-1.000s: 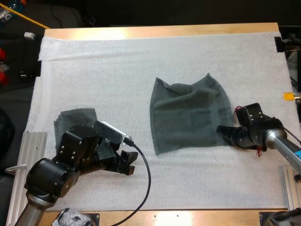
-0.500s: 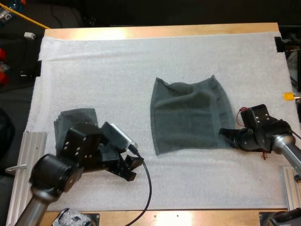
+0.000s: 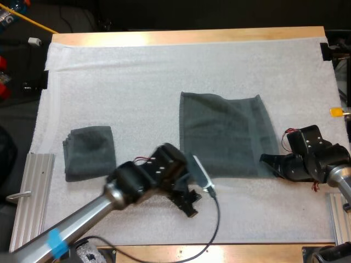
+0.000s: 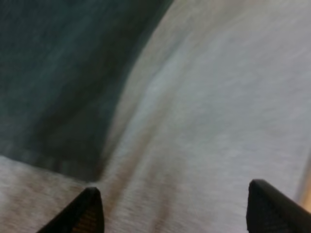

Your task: Pick towel from pile, fold and stack

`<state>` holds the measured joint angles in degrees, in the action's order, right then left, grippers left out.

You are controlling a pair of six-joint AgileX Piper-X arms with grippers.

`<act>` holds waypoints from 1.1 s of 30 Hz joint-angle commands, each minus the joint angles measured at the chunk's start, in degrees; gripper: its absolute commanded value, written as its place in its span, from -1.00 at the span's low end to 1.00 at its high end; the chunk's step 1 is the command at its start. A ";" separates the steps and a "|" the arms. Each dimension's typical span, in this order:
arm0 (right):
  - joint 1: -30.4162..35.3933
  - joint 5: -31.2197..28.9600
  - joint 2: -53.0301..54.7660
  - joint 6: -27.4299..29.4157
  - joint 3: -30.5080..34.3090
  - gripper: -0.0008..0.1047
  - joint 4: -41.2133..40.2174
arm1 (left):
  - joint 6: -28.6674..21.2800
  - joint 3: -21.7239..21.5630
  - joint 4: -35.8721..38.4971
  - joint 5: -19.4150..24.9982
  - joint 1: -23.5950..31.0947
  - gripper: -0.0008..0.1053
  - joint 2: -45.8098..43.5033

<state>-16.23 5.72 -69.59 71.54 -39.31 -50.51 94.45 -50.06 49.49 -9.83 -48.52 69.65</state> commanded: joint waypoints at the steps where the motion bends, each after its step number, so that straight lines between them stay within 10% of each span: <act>1: -0.08 0.54 0.47 0.65 -0.02 -0.99 -1.31 | 0.36 0.01 -1.19 3.50 -0.60 0.13 1.56; 7: -0.08 0.54 0.47 0.65 -0.02 -0.99 -1.31 | 0.36 0.01 -4.13 10.60 -0.65 0.13 10.29; 24: -0.08 0.54 0.47 0.65 -0.02 -0.99 -1.31 | 0.36 0.01 -10.49 12.22 -0.65 0.12 23.91; 33: -0.08 0.54 0.47 0.65 -0.02 -0.99 -1.31 | 0.36 -0.68 -10.75 12.22 -0.65 -0.59 24.03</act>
<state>-16.23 5.72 -69.59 71.54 -39.31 -50.51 94.45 -50.34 38.95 1.22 -48.83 93.64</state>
